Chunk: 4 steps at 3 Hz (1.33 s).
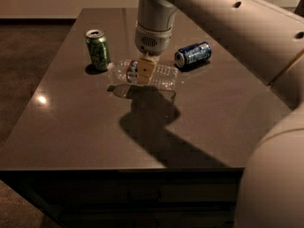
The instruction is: Move water bottle near green can
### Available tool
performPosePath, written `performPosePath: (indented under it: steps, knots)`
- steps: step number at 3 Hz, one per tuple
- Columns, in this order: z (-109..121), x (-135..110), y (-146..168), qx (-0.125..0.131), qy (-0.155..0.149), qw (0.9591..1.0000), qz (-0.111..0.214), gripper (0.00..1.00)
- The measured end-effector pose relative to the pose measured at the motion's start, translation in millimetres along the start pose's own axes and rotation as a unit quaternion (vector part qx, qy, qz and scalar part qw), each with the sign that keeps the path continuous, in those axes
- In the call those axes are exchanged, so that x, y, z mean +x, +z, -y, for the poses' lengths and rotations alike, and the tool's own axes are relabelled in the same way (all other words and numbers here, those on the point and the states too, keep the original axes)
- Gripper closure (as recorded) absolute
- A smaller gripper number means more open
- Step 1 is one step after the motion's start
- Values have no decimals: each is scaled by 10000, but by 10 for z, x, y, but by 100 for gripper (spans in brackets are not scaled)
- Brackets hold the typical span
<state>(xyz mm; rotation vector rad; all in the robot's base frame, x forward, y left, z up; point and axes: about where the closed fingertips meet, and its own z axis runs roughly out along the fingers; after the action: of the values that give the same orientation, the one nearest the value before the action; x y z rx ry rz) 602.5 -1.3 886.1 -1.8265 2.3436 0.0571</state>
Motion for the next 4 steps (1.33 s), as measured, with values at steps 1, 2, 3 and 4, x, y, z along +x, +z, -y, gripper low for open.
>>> performPosePath:
  steps: [1, 2, 3, 4]
  knots:
    - [75, -224, 23, 1, -57, 10000, 52, 100]
    - [104, -427, 91, -17, -157, 9999, 48, 100]
    - [99, -671, 200, -81, -316, 9995, 9, 78]
    - [90, -818, 262, -118, -402, 9991, 1, 54]
